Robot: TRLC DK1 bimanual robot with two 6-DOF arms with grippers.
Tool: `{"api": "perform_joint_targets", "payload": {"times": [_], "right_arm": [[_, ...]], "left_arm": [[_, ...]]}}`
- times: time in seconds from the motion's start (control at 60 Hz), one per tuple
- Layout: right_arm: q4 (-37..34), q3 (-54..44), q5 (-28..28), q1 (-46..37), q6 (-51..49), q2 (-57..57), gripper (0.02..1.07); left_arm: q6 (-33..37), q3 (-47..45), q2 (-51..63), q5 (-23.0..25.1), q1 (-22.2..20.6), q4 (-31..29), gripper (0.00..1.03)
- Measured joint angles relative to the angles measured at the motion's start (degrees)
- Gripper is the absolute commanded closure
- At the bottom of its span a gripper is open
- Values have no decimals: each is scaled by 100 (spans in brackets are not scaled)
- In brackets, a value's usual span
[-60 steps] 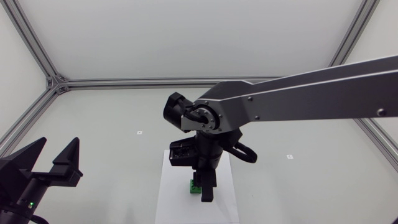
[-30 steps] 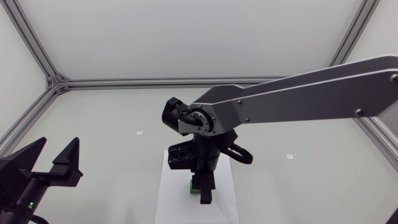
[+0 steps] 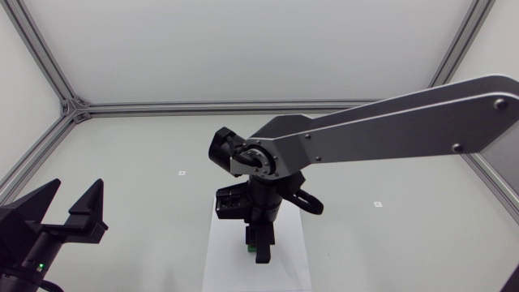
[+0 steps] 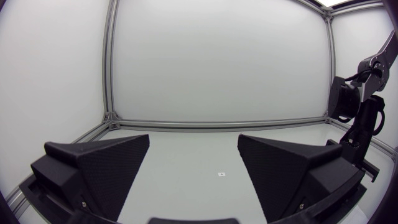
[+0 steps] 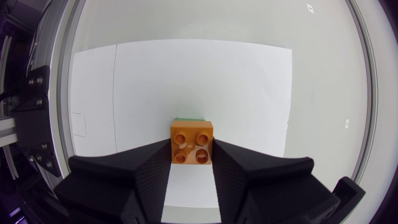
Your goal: Pick up the orange 2x2 brick with the right arm and stack it on top of the green 2x2 brick in the center
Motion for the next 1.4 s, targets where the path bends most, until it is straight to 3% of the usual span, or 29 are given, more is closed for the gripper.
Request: {"api": "perform_joint_targets", "payload": {"times": [1.4], "right_arm": [[83,-181,328,188,22,-11,101]], "left_arm": [[0,0,0,0,0,0,4]]}}
